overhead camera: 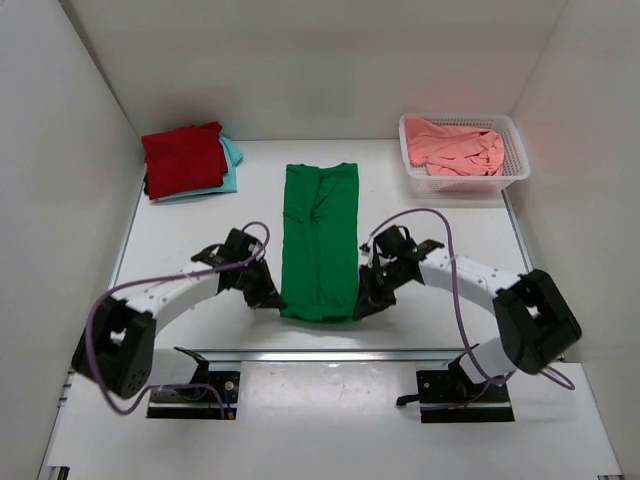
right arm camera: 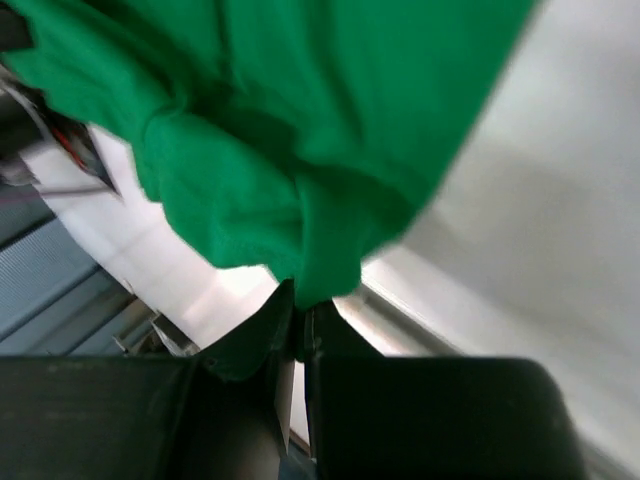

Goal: Fold and stack the t-shirts
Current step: Grab the bottom of the folded rectangular tshirt with both arms, then fold the folded rectangular tshirt in 1/3 of the way

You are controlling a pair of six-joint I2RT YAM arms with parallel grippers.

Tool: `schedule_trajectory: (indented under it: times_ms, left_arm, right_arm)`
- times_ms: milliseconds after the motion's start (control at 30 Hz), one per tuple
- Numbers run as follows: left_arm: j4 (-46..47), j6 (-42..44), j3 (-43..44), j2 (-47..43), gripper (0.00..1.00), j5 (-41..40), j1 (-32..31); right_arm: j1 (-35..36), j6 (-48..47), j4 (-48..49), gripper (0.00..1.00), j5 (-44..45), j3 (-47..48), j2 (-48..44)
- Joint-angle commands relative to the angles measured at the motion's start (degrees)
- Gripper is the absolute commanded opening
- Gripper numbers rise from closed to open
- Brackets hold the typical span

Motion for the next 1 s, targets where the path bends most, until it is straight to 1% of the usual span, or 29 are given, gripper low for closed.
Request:
schedule_trajectory:
  times_ms: [0,67,133,167,233,300,333,400,433,533,567,600,633,667,700,733,800,833,867,900,967]
  left_arm:
    - [2.98,3.73,8.37,7.4,0.0,2.46,4.52]
    - [4.03,4.08,13.13,11.88,0.0,2.99,7.15]
    - [3.6,5.31,19.79,16.19,0.0,3.78,8.56]
    - [3.51,6.18,21.3,19.44,0.0,3.96,9.44]
    - [2.46,6.89,27.27,23.59,0.0,4.57,10.32]
    - [1.84,7.5,30.35,28.5,0.0,5.18,11.2]
    - [2.02,7.94,32.46,29.39,0.0,5.1,11.38]
    - [1.23,8.04,34.93,32.55,0.01,5.19,12.26]
    - [1.23,8.12,36.42,33.17,0.0,5.1,12.52]
    - [1.05,8.03,39.59,36.86,0.01,4.92,13.75]
    - [1.31,7.77,40.99,37.48,0.01,5.1,14.45]
    - [1.66,7.6,41.7,38.53,0.06,5.27,14.28]
    - [2.01,7.25,43.36,39.93,0.2,5.45,14.63]
    - [2.63,7.07,44.95,40.56,0.3,6.58,14.98]
    - [3.68,6.63,45.57,41.52,0.51,7.38,15.68]
    - [5.17,5.15,47.06,42.66,0.63,8.34,15.51]
    - [7.19,3.57,48.38,42.5,0.71,7.39,16.04]
    - [7.81,2.51,48.65,41.98,0.73,7.39,16.48]
    - [9.3,1.54,48.13,41.45,0.74,6.6,16.39]
    - [10.53,1.36,47.17,40.83,0.75,6.07,16.83]
    - [12.55,0.39,44.63,38.29,0.77,5.19,17.01]
  right_arm:
    - [-4.8,-8.36,-5.4,0.0,-1.99,9.5,5.95]
    - [-8.58,-10.12,-6.47,0.0,-1.73,16.33,10.79]
    - [-10.95,-12.4,-8.13,0.0,-1.73,21.69,14.39]
    - [-11.66,-13.28,-9.53,0.0,-1.12,25.47,15.72]
    - [-13.86,-14.78,-11.64,0.0,-0.67,30.4,21.15]
    - [-14.83,-15.57,-12.88,0.0,-0.85,37.16,24.6]
    - [-15.18,-16.01,-13.75,0.0,-0.85,38.76,27.13]
    - [-16.06,-16.89,-15.16,0.0,-1.03,45.34,30.84]
    - [-16.41,-17.24,-16.21,0.0,-0.5,46.68,33.11]
    - [-16.86,-18.3,-18.23,0.01,-0.59,55.71,39.0]
    - [-17.03,-18.47,-19.11,0.0,-0.24,57.14,40.94]
    - [-17.03,-18.65,-19.73,0.0,0.11,59.67,41.83]
    - [-17.47,-18.39,-20.43,0.0,0.55,62.22,44.19]
    - [-17.73,-18.56,-20.96,0.05,1.25,63.03,44.99]
    - [-18.0,-18.22,-21.4,0.13,2.04,64.08,45.7]
    - [-18.17,-17.78,-21.23,0.15,4.14,64.96,45.62]
    - [-19.05,-15.42,-18.43,0.24,6.0,63.32,43.7]
    - [-19.23,-14.96,-16.42,0.26,8.18,61.13,42.73]
    - [-19.75,-13.57,-13.87,0.32,10.12,60.15,40.37]
    - [-20.02,-11.99,-10.8,0.35,12.4,56.74,37.65]
    - [-20.45,-9.17,-6.75,0.38,15.3,49.45,32.82]
